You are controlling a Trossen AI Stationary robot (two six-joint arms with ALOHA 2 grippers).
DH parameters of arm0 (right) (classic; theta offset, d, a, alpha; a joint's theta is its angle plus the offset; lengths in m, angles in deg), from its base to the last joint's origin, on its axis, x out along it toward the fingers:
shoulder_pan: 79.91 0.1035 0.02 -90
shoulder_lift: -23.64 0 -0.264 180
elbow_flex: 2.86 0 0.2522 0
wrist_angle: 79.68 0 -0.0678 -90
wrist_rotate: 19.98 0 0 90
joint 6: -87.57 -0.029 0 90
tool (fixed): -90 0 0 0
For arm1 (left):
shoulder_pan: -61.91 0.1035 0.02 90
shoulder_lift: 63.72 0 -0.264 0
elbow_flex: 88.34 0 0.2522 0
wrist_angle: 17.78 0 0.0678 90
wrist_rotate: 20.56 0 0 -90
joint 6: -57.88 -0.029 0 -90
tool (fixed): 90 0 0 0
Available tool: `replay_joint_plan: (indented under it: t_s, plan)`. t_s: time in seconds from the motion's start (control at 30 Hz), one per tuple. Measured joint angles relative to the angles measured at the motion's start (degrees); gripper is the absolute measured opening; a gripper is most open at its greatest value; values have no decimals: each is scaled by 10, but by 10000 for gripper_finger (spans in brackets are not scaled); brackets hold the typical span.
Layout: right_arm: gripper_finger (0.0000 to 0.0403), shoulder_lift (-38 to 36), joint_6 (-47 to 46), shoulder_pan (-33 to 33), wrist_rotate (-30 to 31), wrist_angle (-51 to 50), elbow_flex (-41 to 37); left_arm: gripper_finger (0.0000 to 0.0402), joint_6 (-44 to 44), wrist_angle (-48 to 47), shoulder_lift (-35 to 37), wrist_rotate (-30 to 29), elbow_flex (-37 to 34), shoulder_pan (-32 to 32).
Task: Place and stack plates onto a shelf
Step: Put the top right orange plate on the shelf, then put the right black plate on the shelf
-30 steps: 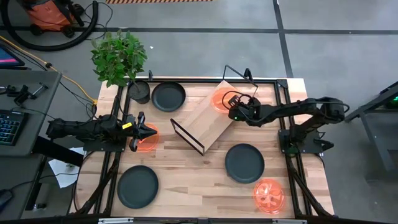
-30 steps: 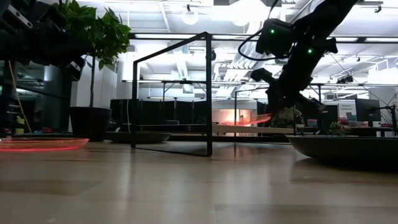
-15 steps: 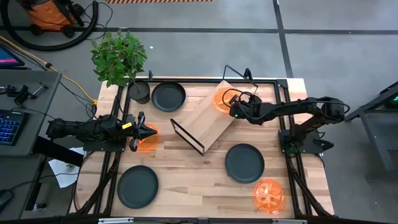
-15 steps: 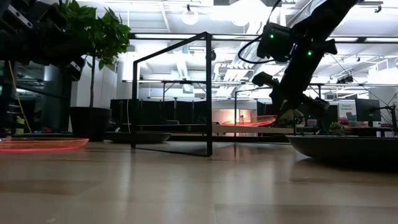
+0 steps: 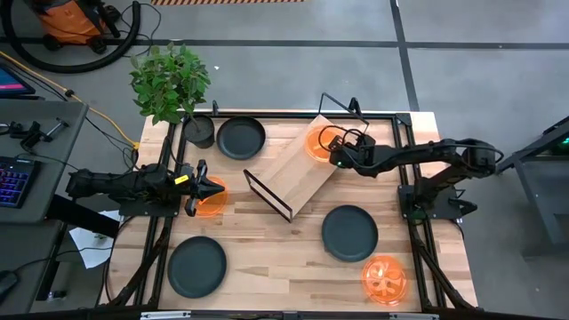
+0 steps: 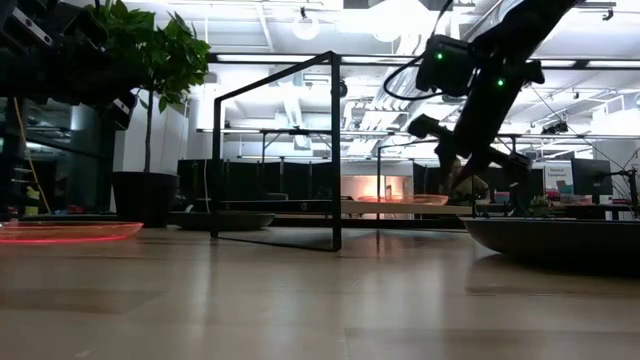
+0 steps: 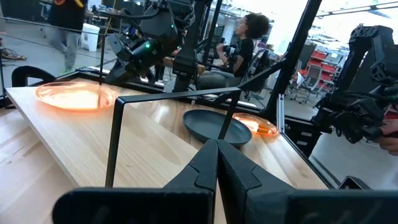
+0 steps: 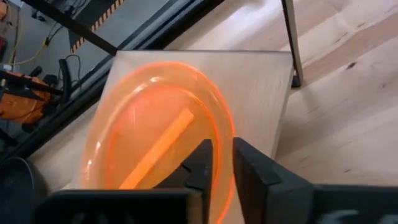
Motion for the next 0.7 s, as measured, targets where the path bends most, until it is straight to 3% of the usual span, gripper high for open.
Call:
replay_joint_plan:
  t_s: [0.3, 0.43, 0.53, 0.7]
  plan:
    - [146, -49, 8, -4, -2, -26, 0, 1, 0, 0, 0, 0, 0, 0]
    - [163, -103, 86, -1, -22, -47, 0, 1, 0, 0, 0, 0, 0, 0]
    - [167, -152, 195, -1, -83, -45, 0, 1, 0, 0, 0, 0, 0, 0]
    - [168, -229, 376, 7, -275, -42, 0, 1, 0, 0, 0, 0, 0, 0]
